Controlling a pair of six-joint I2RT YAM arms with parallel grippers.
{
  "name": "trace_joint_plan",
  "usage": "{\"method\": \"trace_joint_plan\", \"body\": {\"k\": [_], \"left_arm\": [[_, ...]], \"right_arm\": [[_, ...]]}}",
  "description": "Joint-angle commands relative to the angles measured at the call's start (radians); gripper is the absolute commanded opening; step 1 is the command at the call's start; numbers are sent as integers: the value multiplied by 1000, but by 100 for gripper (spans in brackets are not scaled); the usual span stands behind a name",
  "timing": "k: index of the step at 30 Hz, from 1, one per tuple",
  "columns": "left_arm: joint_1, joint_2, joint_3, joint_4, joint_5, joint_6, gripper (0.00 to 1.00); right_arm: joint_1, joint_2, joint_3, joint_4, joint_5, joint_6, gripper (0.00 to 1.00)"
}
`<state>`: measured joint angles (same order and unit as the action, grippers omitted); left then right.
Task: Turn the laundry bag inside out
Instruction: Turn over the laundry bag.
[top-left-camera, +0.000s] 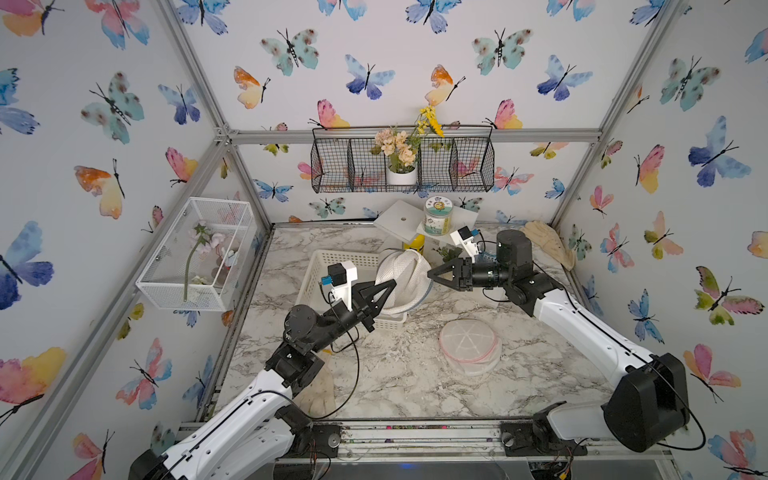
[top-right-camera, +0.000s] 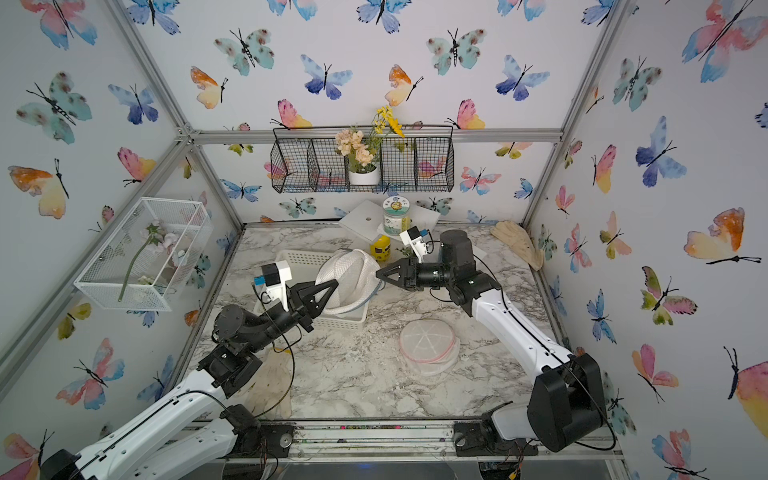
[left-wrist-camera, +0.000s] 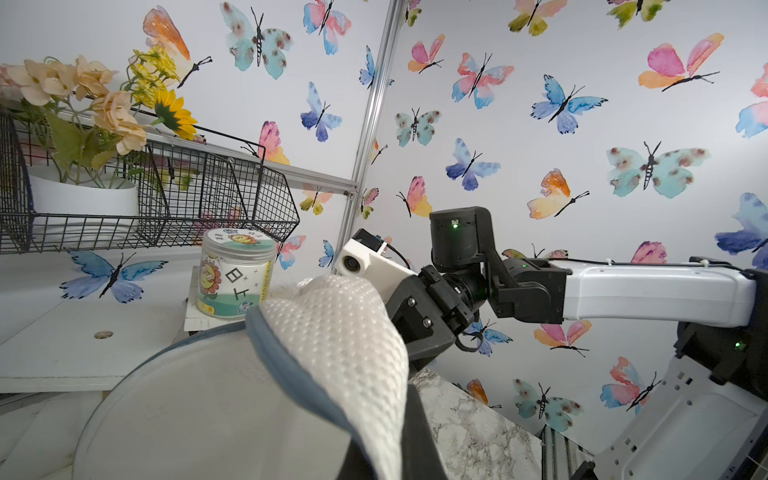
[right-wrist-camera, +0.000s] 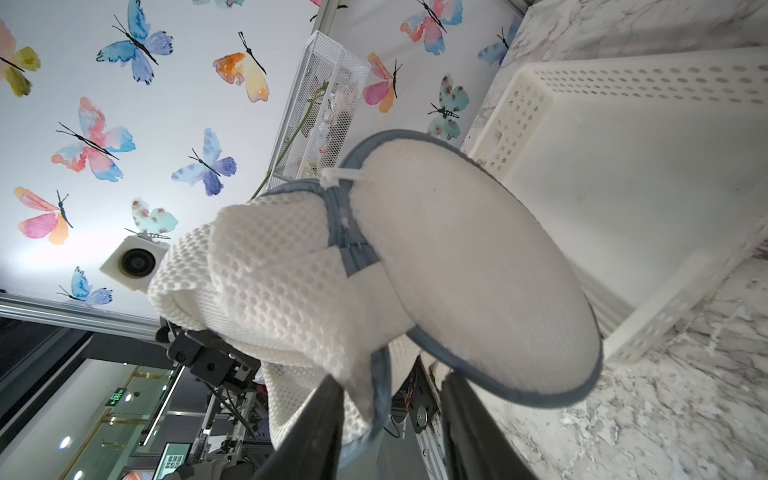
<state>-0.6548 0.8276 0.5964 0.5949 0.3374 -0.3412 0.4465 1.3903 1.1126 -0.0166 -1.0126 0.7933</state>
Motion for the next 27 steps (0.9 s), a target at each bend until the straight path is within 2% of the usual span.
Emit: {"method": "trace_joint_plan", "body": {"k": [1,6,7,12,15,19,22,23,25,27], "left_arm": [[3,5,5,88,-3,-19,0],[3,13,7,109,0,-40,0],[3,13,7,114,1,-48,0],[2,19,18,194,55,-113,0],[3,31,47,265,101,-158,0],[2,63,96,341,153,-220,0],[3,91,111,435,166,-288,0],[3,101,111,462,162,-309,0],[3,110,111,465,155,-321,0],[3,102,112,373,137,-285,0]], "right_arm": [[7,2,1,26,-34,7,35],[5,4,2,81,1,33,6],[2,4,6,83,24,34,3],[-14,50,17,21,142,59,2],[-10,115,11,-86,121,8,2],[20,156,-18,-132,64,-59,2],[38,168,3,-185,21,-132,10],[38,165,15,-198,12,-153,16],[37,142,43,-226,41,-211,36],[30,100,88,-296,151,-300,51]]}}
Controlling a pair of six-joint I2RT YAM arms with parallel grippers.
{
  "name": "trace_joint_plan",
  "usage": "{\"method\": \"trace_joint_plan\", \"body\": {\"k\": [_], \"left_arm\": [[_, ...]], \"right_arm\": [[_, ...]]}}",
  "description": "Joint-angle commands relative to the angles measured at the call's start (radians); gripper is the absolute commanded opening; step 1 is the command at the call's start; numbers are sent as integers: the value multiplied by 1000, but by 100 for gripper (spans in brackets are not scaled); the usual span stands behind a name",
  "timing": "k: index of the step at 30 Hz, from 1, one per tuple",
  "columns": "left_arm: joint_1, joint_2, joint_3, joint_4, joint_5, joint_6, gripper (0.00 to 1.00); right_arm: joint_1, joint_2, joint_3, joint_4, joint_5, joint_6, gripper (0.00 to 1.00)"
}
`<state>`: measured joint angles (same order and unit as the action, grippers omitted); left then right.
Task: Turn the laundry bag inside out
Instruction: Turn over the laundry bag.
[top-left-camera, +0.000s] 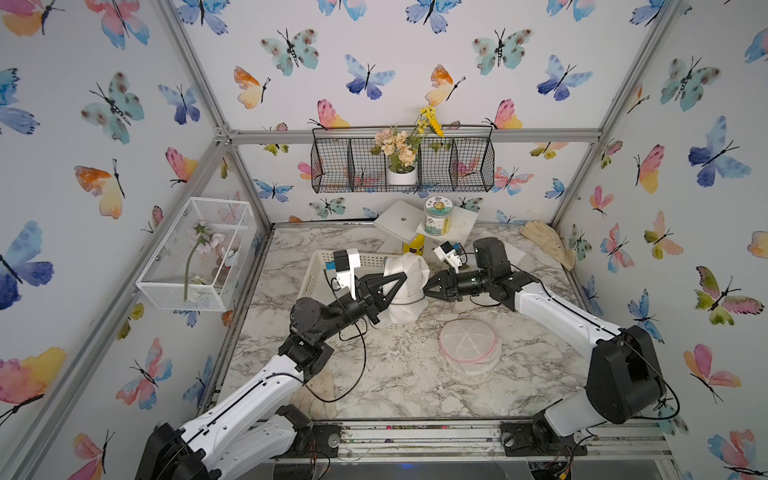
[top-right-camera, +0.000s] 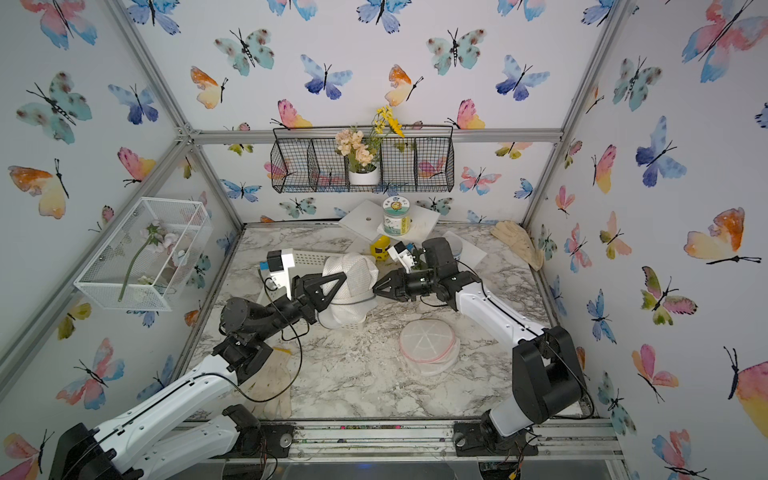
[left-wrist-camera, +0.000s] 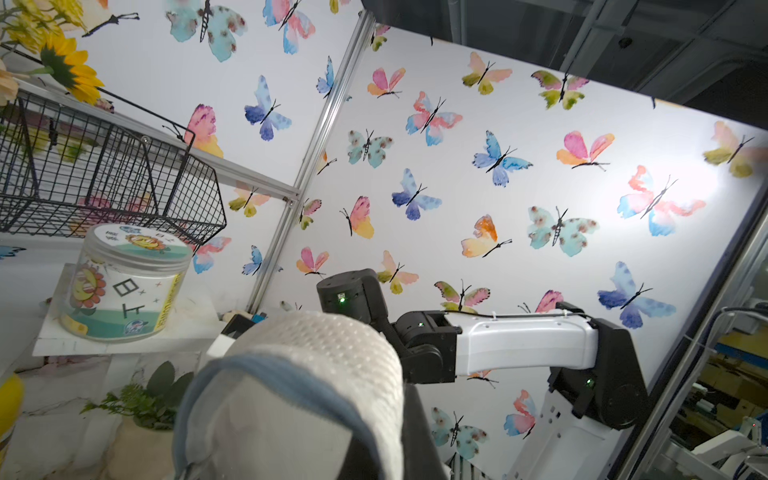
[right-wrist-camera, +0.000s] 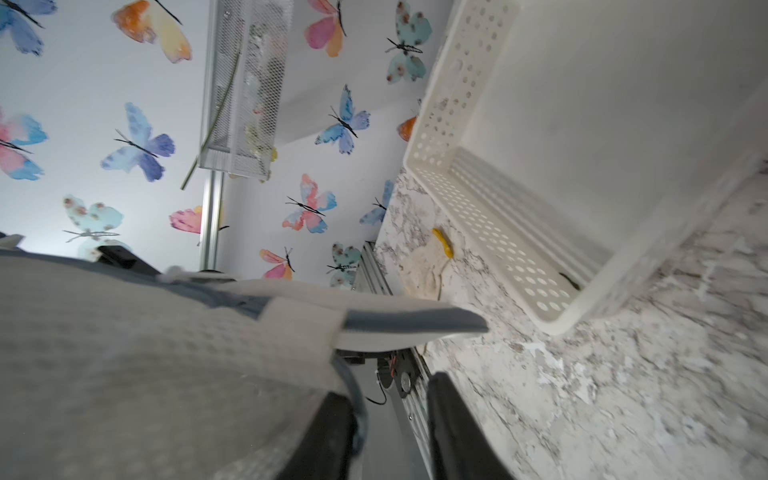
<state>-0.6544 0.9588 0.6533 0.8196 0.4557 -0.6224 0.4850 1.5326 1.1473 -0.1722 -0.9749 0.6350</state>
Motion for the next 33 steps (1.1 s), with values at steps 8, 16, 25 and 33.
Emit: {"method": "trace_joint_plan", "body": {"k": [8,16,25,33], "left_arm": [[56,-105,1,-160,-17,97,0],[104,-82,25,-239,117,102,0],[103,-39,63,-280,187,105,0],[104,-15,97,-329,228,127,0]], "right_arm": [[-29,-277,11,-232,497,-540,63],[-28,-478,-125,-124,223,-874,61],[67,-391,-9,-36,103,-931,55],[109,-277,68,7,124,-995,52]]}}
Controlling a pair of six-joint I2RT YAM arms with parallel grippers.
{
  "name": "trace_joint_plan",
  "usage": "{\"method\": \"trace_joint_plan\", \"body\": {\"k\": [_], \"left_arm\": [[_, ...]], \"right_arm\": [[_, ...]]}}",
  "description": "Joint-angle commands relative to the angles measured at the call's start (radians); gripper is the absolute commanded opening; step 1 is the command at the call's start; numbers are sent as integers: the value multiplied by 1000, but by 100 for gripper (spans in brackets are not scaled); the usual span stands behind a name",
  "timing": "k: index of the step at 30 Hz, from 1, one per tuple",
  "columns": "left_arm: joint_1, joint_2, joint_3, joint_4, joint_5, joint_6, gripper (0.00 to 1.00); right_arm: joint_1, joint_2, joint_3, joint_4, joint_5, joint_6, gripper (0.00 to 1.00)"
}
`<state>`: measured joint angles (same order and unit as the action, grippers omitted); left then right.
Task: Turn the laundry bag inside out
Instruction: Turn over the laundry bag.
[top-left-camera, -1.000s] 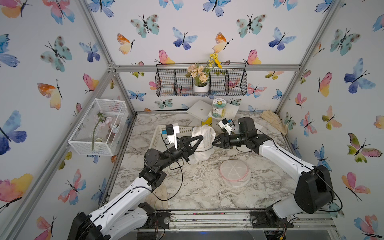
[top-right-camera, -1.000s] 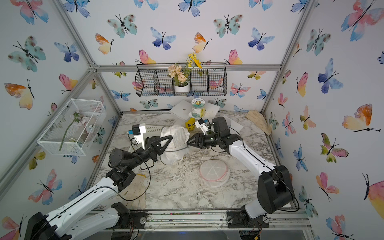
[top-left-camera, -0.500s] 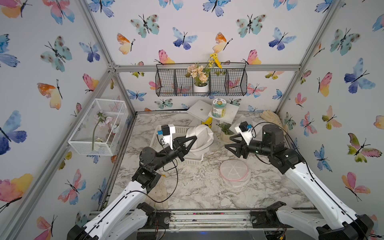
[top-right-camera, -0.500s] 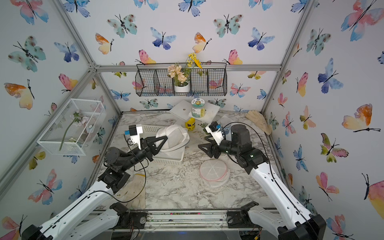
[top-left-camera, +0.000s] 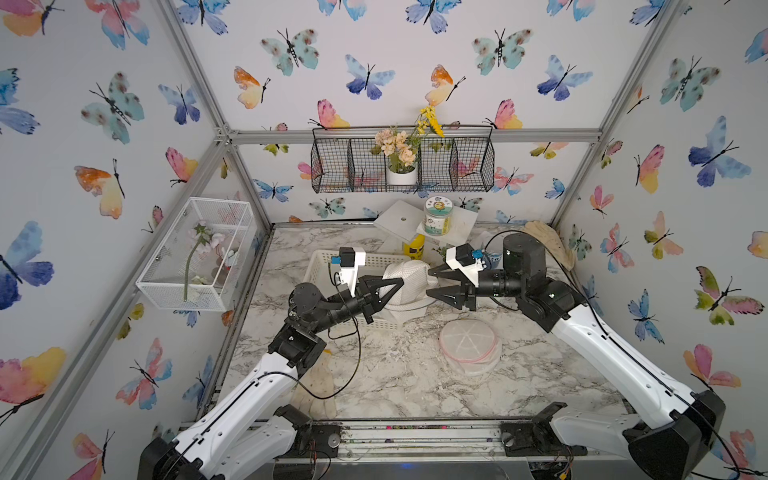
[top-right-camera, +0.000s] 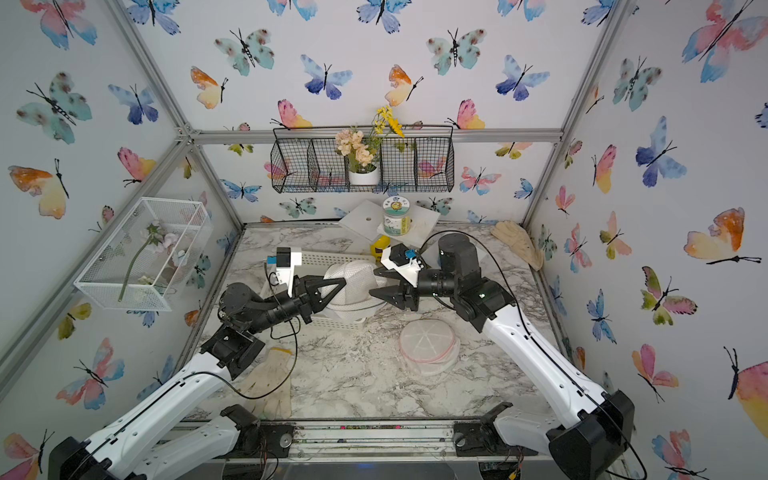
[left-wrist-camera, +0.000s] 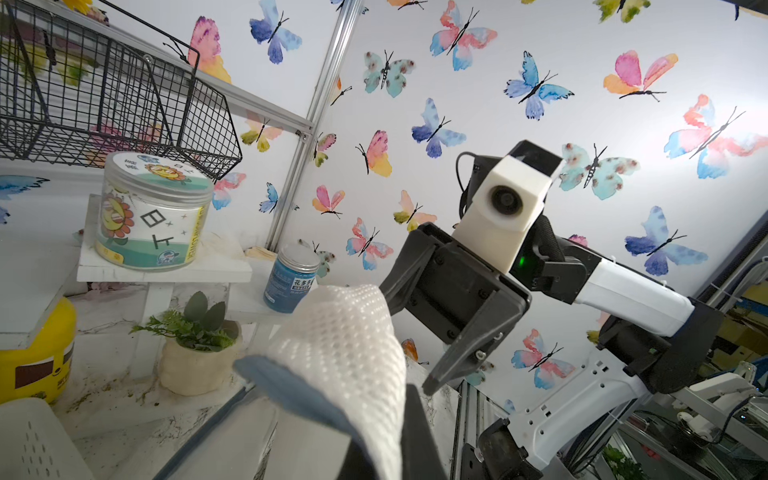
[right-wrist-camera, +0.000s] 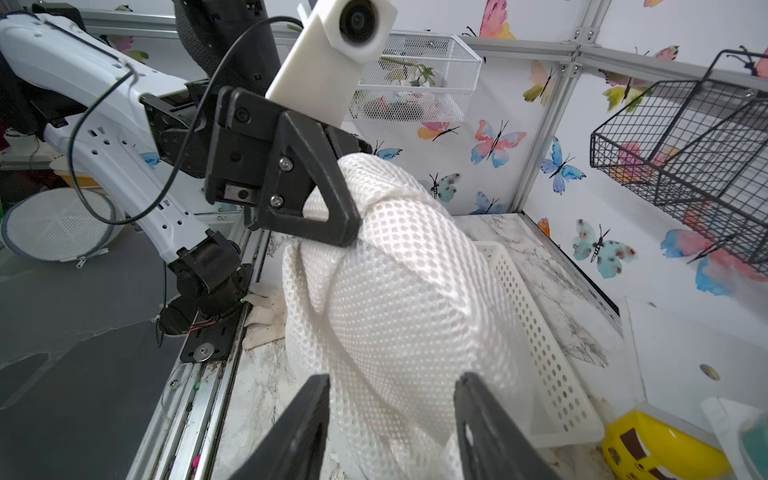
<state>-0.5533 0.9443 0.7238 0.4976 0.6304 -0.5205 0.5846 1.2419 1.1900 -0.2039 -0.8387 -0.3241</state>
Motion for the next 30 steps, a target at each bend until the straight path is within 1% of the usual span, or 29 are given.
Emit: {"method": "trace_joint_plan", "body": {"k": [1,6,14,24,27,30], "left_arm": [[3,-1,26,-6,57,25,0],[3,12,34,-15,92,35,0],[3,23,50,-62,121,70,0],[3,57,92,-84,270,106,0],[5,63,118,-144,252,149,0],[17,65,125,-158,216,154,0]], "right_arm": [[10,20,26,49,-2,-41,52],[12,57,54,61,50,-67,53],[12,41,42,75,113,-85,60],[40,42,43,-7,131,-140,64],[40,13,25,-5,130,-131,65],[40,-34,-14,-27,132,-128,65]]}}
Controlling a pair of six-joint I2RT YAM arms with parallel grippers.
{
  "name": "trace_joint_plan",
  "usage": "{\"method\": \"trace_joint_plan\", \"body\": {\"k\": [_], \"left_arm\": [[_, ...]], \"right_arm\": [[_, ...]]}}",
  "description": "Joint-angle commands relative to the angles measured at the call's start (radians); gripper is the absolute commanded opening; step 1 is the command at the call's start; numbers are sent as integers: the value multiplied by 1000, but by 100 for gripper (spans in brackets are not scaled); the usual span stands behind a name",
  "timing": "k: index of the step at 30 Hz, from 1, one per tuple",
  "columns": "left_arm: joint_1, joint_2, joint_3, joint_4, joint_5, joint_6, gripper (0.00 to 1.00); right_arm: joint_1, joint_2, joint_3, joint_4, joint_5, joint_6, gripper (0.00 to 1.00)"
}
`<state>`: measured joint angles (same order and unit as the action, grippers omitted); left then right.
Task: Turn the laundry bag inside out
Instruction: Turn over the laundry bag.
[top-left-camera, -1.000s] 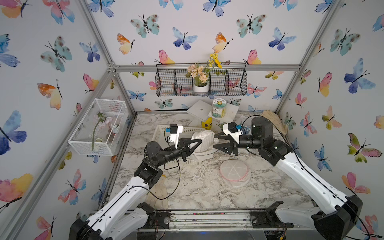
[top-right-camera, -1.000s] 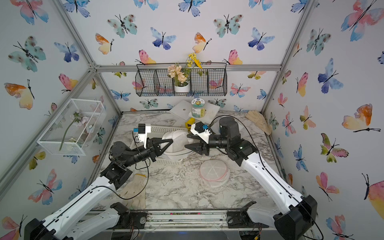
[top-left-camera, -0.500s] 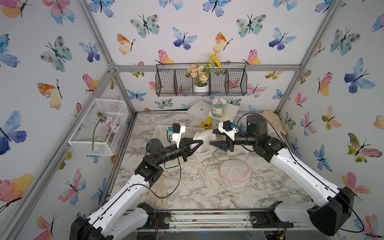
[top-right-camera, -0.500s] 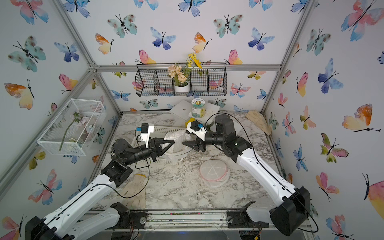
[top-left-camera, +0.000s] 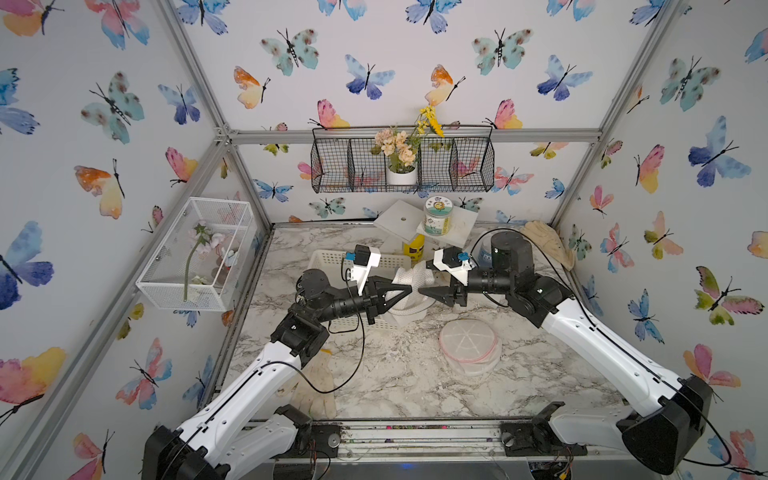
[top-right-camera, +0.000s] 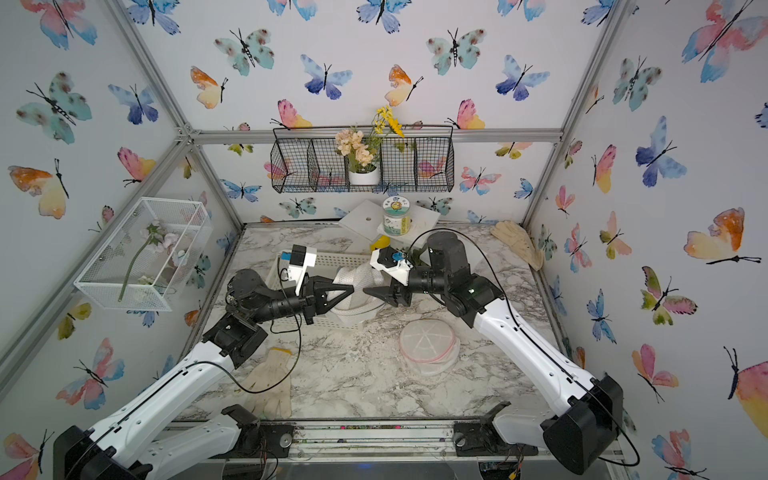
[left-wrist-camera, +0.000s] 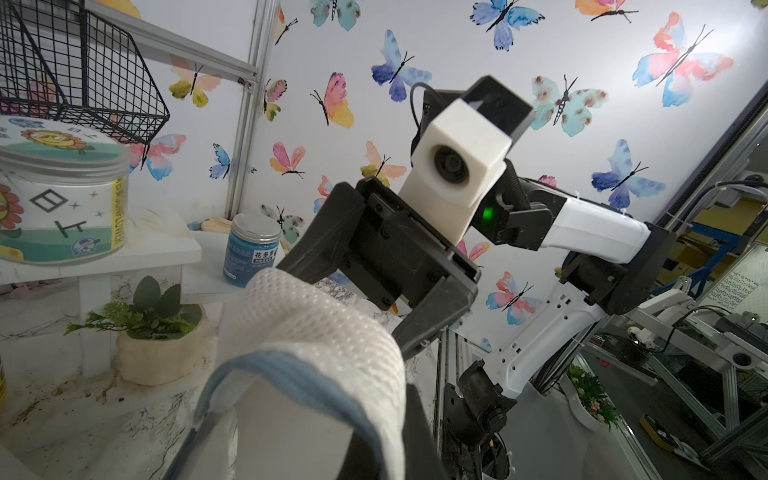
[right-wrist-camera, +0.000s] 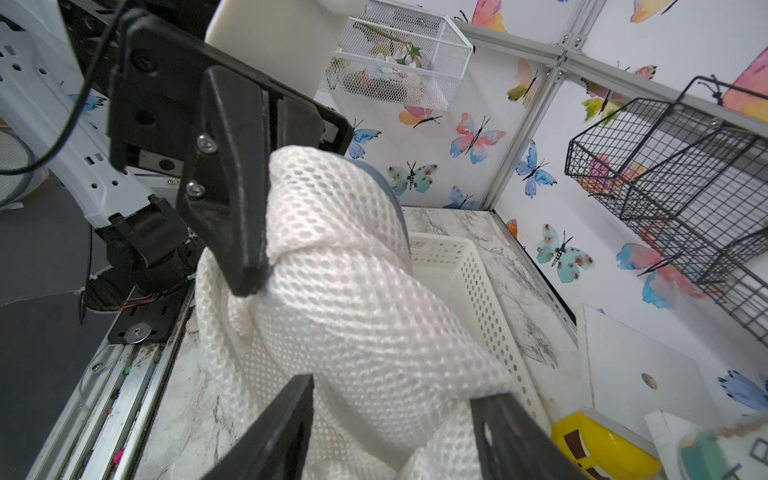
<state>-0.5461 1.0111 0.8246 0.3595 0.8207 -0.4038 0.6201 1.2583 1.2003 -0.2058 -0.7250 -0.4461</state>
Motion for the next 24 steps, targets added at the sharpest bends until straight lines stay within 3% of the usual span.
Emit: {"method": "trace_joint_plan", "body": {"k": [1,5,12,19,24], "left_arm": [[15,0,25,-22,11,38,0],[26,4,25,-21,-13,32,0],[25,15,22,-22,-1,28,0],[25,11,20,-20,37,25,0],[26,9,22,-17,61,27,0]], "right_arm": [[4,-70,-47,-35,22,-3,65],[4,-148,-137,-39,39,16,63],[4,-178,-124,-37,57,29,60],[4,-134,-92,64,159,30,61],[4,-84,-62,37,106,6,62]]}}
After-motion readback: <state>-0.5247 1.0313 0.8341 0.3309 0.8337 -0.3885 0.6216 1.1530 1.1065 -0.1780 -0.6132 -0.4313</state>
